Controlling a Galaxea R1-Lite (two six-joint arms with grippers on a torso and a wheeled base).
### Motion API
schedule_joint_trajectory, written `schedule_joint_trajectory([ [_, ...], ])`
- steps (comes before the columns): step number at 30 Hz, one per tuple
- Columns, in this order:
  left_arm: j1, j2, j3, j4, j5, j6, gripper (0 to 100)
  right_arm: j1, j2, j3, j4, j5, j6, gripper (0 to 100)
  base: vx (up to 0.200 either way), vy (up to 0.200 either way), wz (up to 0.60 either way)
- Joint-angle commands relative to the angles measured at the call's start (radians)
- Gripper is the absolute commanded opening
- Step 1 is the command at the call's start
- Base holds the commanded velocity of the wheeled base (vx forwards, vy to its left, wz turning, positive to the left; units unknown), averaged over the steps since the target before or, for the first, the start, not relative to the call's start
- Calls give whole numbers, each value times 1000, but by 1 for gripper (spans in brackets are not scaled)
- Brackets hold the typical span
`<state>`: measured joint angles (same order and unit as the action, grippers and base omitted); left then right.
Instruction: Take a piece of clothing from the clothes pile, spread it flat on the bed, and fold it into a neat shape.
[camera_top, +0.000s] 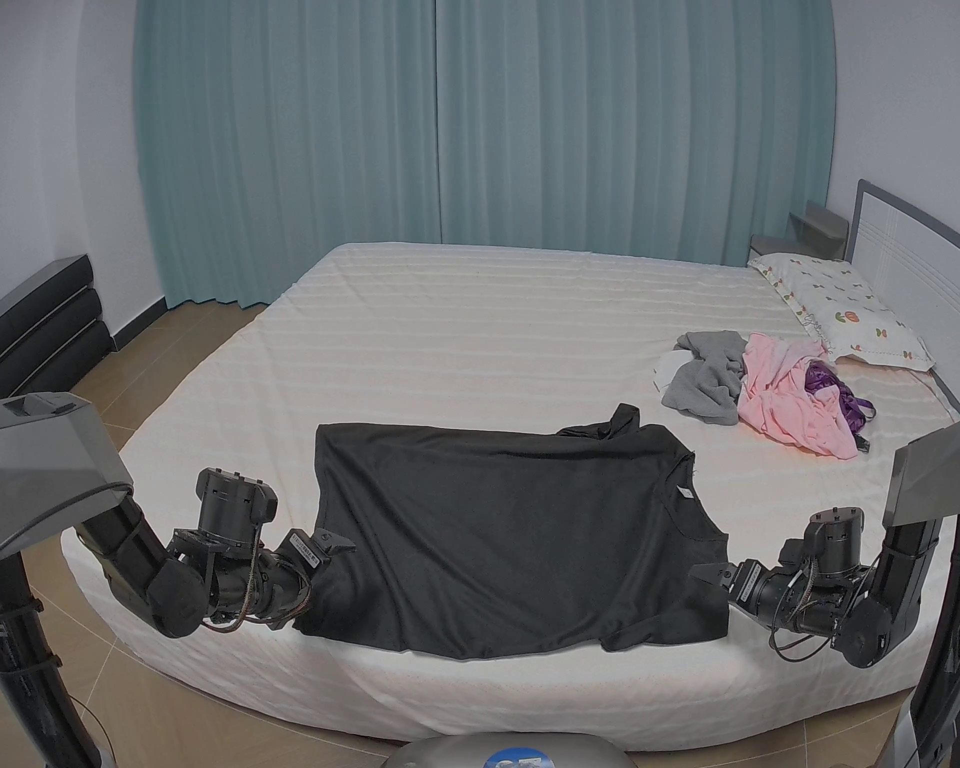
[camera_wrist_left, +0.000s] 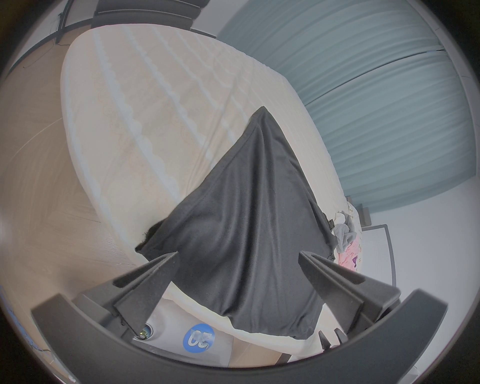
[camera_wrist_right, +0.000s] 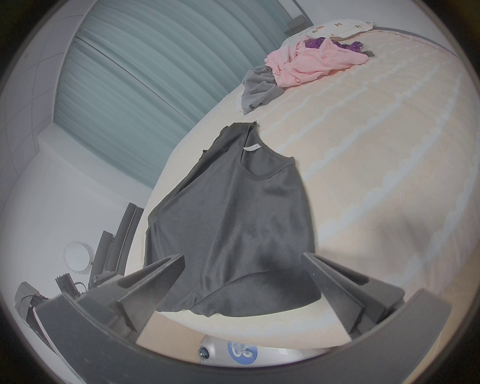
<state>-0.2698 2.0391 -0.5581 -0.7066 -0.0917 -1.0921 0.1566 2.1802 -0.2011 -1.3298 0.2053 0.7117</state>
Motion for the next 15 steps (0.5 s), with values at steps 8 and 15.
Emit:
schedule_joint_trajectory([
  [8, 1, 6, 1, -1, 1, 0, 100, 3, 3, 3, 0, -1, 0, 100, 0, 0, 0],
  [15, 1, 12, 1, 1, 10, 0, 100, 1, 3, 6, 0, -1, 0, 100, -143, 0, 0],
])
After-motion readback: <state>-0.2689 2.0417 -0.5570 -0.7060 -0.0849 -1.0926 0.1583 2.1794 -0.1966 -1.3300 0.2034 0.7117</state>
